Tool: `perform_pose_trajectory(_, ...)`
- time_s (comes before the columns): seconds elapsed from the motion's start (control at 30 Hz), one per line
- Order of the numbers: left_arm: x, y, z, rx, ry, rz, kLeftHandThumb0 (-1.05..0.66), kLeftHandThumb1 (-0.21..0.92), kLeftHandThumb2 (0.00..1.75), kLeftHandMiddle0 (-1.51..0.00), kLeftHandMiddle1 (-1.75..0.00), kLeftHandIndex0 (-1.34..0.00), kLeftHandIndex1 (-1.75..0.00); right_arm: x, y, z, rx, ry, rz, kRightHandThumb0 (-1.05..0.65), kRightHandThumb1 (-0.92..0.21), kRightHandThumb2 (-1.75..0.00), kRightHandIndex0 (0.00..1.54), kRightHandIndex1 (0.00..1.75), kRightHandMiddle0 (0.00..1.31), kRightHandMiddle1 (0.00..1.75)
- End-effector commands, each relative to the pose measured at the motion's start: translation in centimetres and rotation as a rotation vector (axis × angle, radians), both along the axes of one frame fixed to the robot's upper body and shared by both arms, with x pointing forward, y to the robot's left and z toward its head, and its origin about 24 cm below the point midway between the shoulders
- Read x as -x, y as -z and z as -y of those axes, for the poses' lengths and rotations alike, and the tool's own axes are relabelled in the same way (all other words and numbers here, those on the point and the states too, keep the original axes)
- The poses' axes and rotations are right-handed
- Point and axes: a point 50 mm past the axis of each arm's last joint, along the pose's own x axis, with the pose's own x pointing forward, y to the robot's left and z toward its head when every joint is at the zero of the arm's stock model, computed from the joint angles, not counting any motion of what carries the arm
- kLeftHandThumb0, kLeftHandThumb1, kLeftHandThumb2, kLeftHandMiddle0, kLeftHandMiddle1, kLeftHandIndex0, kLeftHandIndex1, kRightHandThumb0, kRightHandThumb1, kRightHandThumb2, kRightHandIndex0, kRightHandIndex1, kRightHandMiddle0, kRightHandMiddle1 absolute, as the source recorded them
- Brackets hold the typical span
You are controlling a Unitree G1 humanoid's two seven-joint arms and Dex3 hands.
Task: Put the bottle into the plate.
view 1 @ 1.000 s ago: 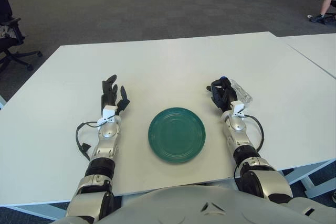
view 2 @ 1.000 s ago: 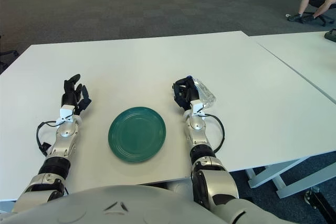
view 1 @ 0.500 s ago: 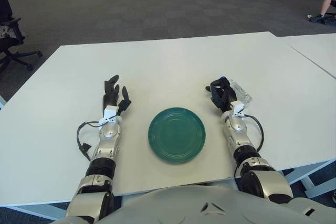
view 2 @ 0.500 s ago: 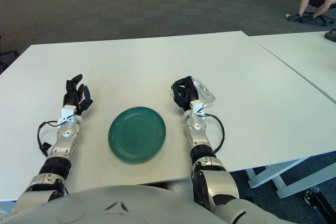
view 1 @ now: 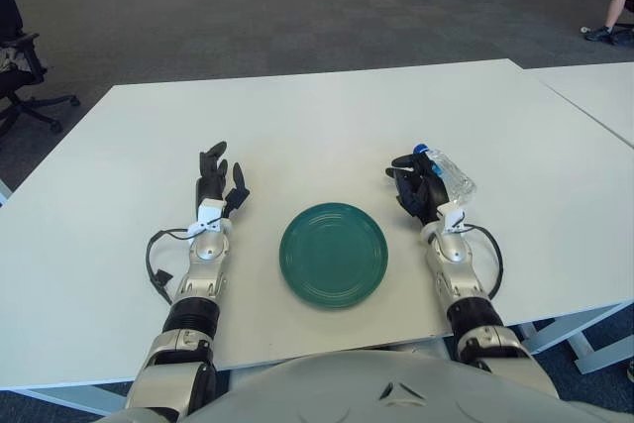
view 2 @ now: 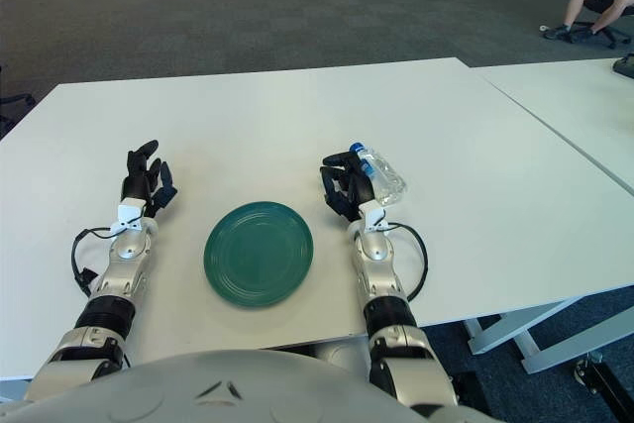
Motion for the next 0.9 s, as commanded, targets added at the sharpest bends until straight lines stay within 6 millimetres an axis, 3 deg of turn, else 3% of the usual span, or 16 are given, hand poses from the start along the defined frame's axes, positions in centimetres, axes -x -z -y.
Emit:
perform_pose_trajectory(0.0, -1.0, -0.7, 0.6, -0.022, 0.022, 0.022, -0.73, 0.92, 0.85, -0.37, 0.0, 0.0, -0.8, 0.6, -4.0, -0.3, 0.112, -0.032, 0.177, -0.69, -0.92, -0.56, 0.22, 0.35, 0.0, 0.86)
perform_pose_trajectory(0.17, -1.2, -0.6, 0.6, -0.015, 0.027, 0.013, -0.73, 0.92, 0.85, -0.37, 0.0, 0.0, -0.8, 0.1, -5.3, -0.1, 0.196, -0.058, 0.222, -0.75, -0.92, -0.57, 0.17, 0.21, 0.0, 0.68)
perform_pose_trajectory(0.43, -1.4, -0.7, 1.0, -0.009, 0.038, 0.019, -0.72, 0.92, 0.85, -0.37, 0.0, 0.0, -0.81, 0.4, -11.7, 0.6, 0.439, -0.021, 0.439, -0.93, -0.92, -0.59, 0.05, 0.07, 0.0, 0.23)
perform_pose_trajectory(0.53, -1.5, -0.7, 1.1, -0.006, 0.041, 0.019, -0.72, 0.92, 0.85, -0.37, 0.0, 0.0, -0.8, 1.0, -12.9, 0.6, 0.49, 0.015, 0.483, -1.0, -0.92, -0.59, 0.02, 0.04, 0.0, 0.07)
perform_pose_trajectory(0.7, -1.6, -0.7, 1.2, -0.001, 0.043, 0.017, -0.72, 0.92, 0.85, -0.37, 0.0, 0.0, -0.8, 1.5, -13.4, 0.6, 0.53, 0.028, 0.5, -1.04, -0.92, -0.56, 0.0, 0.02, 0.0, 0.01)
perform_pose_trajectory(0.87, -1.5, -0.7, 1.3, 0.008, 0.042, 0.022, -0.71, 0.92, 0.85, -0.37, 0.0, 0.0, -0.8, 0.2, -14.5, -0.2, 0.559, 0.075, 0.542, -1.05, -0.92, -0.41, 0.0, 0.0, 0.0, 0.0)
